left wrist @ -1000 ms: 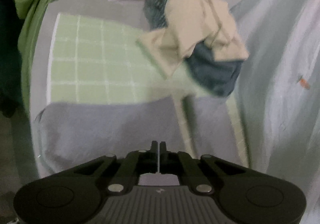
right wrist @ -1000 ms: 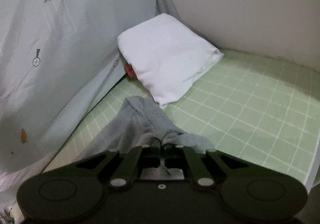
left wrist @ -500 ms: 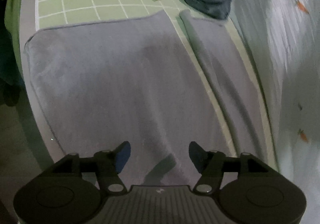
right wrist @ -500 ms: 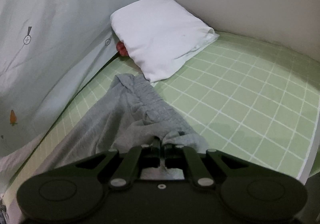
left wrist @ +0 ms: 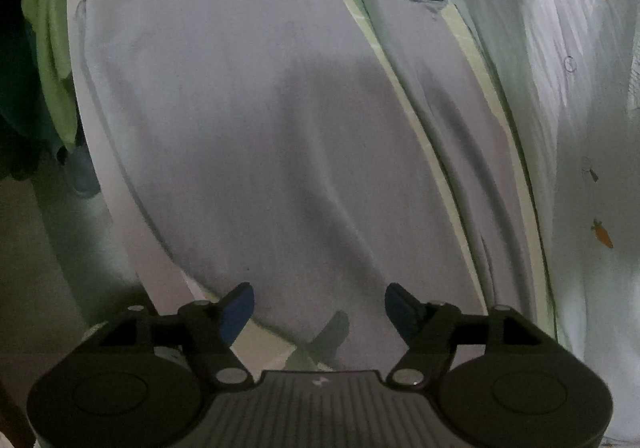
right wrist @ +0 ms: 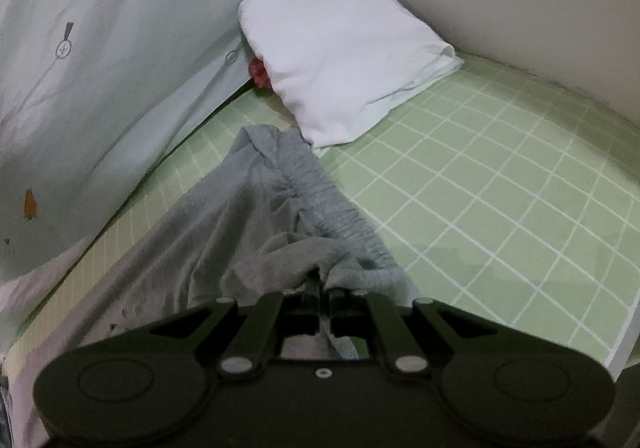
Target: Fold clothes
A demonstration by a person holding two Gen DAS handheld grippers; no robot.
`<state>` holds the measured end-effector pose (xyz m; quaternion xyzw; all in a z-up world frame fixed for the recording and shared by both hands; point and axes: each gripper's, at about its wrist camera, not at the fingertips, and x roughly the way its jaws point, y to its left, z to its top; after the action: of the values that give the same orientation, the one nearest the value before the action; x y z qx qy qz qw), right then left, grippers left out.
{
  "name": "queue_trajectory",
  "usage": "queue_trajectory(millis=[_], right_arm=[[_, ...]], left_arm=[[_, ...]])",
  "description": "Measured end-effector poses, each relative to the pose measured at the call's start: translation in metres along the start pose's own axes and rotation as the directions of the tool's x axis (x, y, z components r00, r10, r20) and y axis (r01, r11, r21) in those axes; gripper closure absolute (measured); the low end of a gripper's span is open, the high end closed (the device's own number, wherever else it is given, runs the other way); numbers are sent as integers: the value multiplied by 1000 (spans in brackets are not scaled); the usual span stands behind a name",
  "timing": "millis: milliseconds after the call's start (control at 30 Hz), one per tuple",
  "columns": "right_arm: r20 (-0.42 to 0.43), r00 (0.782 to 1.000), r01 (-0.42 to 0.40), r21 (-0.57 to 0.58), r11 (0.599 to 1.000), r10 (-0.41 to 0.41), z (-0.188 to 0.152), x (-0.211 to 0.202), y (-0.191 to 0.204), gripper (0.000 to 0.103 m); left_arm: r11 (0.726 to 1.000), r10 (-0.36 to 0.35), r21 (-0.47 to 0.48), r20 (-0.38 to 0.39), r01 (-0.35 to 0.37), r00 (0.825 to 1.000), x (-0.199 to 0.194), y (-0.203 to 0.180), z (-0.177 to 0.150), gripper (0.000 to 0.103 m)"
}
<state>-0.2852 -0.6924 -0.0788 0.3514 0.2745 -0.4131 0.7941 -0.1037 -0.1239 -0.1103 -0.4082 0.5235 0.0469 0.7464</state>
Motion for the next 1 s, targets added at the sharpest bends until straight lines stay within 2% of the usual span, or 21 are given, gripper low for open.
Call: queue_trajectory(millis=[200, 433, 500, 533, 600, 667, 733, 833, 933, 967, 1000], right_arm=[[-11, 1000, -12, -21, 1000, 12, 2, 2, 1, 98], [-7, 1000, -23, -15, 1000, 23, 4, 2, -2, 98], [-2, 1000, -25, -9, 1000, 25, 5, 1, -3, 98], [0, 1000, -27, -6, 1000, 27, 5, 0, -3, 98], [6, 1000, -30, 4, 1000, 30, 5, -1, -4, 98], [11, 999, -33, 16, 999, 33, 5, -3, -5, 99], [21, 999, -41, 30, 999, 40, 5, -5, -6, 99], [40, 997, -66, 66, 996, 63, 8, -17, -7, 99], [63, 982, -186, 220, 958, 177, 20, -43, -13, 99], [76, 975, -223, 264, 938, 211, 24, -51, -14, 100], [101, 968, -249, 280, 927, 230, 28, -61, -13, 100]], left_arm=[[999, -12, -46, 8, 12, 1000, 0, 6, -8, 28], [996, 17, -86, 80, -10, 997, -3, 8, -1, 32], [997, 13, -82, 81, -7, 997, -1, 7, 2, 56], [997, 14, -78, 81, -8, 997, 0, 6, 4, 60], [997, 27, -78, 84, -20, 996, 4, 8, 9, 89], [995, 26, -101, 87, -17, 996, 8, 13, 15, 101], [992, 3, -123, 110, 11, 994, 6, 19, 21, 102], [994, -36, -99, 168, 53, 985, -14, 13, 28, 102], [988, -123, -64, 236, 142, 964, -51, -4, 38, 102], [987, -140, -38, 260, 155, 955, -63, -11, 41, 102], [991, -132, 11, 289, 135, 948, -74, -20, 45, 102]])
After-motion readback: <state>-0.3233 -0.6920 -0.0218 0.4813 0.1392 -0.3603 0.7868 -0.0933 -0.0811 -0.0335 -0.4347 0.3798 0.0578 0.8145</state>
